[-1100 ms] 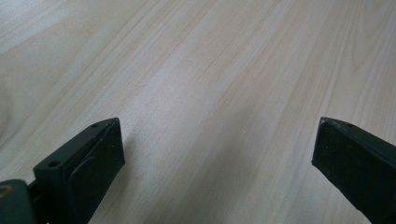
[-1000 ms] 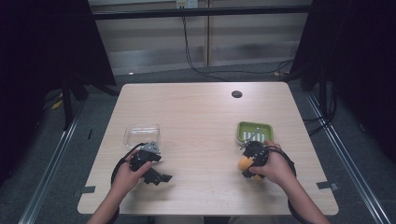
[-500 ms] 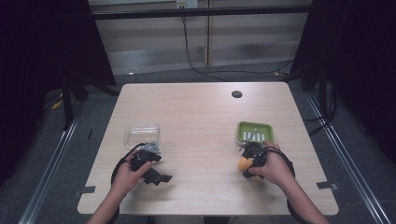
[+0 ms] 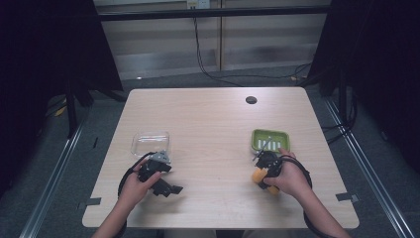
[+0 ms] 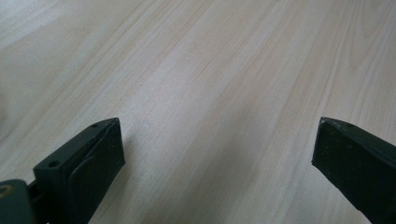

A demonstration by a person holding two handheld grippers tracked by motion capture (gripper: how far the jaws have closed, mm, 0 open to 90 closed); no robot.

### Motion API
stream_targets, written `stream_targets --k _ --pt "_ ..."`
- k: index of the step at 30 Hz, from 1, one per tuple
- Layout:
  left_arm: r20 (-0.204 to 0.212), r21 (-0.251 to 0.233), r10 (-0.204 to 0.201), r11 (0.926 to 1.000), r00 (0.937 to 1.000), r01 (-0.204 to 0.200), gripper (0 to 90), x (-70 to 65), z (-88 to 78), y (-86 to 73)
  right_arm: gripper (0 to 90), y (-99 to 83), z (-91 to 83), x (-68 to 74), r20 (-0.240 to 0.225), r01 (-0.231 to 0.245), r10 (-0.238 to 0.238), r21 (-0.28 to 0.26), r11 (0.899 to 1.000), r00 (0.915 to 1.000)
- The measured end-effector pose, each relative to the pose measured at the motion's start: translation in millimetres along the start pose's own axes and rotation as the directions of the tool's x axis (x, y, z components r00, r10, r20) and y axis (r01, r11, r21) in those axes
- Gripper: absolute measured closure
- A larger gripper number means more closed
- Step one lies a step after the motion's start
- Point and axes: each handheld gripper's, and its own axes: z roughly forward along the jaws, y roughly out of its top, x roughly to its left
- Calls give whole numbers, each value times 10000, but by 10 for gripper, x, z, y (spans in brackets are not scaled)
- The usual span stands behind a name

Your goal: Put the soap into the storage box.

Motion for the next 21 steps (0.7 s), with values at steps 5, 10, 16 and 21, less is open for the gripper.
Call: stream_targets --k 5,10,16,21 --pt "16 -26 -42 10000 10000 42 19 -1 3 0 497 12 -25 15 -332 266 -252 408 9988 9991" --pt "34 -30 -12 10000 10000 12 19 4 -3 1 499 14 -101 -47 -498 294 -281 259 9992 9984" --pt "29 -23 2 10000 10000 -2 19 4 -4 1 501 18 -205 -108 -695 70 -78 -112 9999 9975" --pt "3 -16 -7 10000 10000 7 19 3 -2 2 502 16 -274 -145 -861 -204 154 -572 9982 9962"
